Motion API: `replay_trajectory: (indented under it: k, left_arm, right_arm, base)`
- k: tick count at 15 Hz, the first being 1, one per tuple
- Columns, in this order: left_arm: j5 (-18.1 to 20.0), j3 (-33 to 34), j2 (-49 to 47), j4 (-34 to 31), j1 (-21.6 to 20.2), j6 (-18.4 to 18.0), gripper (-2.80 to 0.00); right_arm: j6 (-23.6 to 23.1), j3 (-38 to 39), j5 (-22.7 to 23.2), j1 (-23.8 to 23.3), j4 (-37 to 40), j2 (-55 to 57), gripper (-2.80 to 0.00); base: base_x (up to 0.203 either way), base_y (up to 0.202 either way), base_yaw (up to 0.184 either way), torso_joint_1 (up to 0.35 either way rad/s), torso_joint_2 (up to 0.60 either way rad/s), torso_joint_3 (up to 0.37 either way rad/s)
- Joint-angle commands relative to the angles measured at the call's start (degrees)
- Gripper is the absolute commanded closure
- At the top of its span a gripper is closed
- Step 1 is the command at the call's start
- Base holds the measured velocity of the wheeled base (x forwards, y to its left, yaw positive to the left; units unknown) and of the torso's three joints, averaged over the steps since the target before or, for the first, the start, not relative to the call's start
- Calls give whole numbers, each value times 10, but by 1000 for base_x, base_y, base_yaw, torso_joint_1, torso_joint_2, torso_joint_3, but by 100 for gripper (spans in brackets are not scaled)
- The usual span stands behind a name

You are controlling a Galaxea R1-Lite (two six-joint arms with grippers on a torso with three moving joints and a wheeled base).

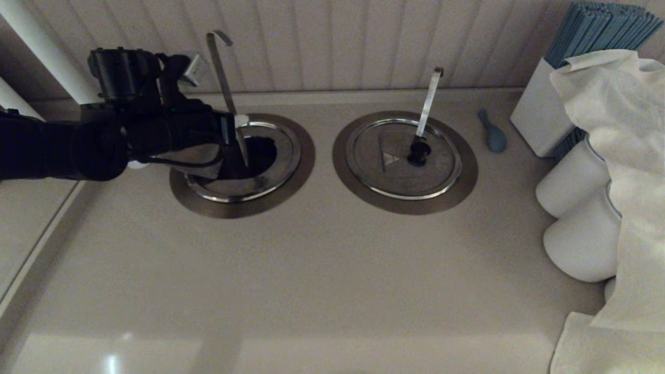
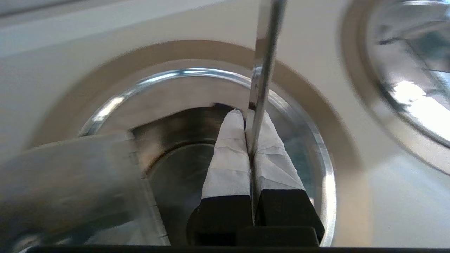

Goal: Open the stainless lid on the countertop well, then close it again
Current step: Stir with a spoon

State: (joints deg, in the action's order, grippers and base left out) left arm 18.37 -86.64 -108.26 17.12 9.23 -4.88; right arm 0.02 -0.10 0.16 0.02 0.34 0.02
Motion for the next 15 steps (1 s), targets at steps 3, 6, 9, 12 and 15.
replay_trajectory:
  k: [3,6,9,12,15]
  left_arm:
    - [22,-12,-9,-6,2,34,0]
    - [20,-48,-10,-69,6,52,0]
    - [6,-86,-33,-77,8,100,0]
    - [-49,-116,-57,-75,8,139,0]
    - [-96,-131,-77,-56,7,139,0]
  right_arm:
    - [0,0,0,0,0,0,0]
    - [0,0,0,0,0,0,0]
    - [1,0,0,0,0,0,0]
    - [0,0,0,0,0,0,0]
    - [0,0,0,0,0,0,0]
  base:
    - [0,0,0,0,0,0]
    - [0,0,0,0,0,0]
    - [0,0,0,0,0,0]
    - [0,0,0,0,0,0]
    - [0,0,0,0,0,0]
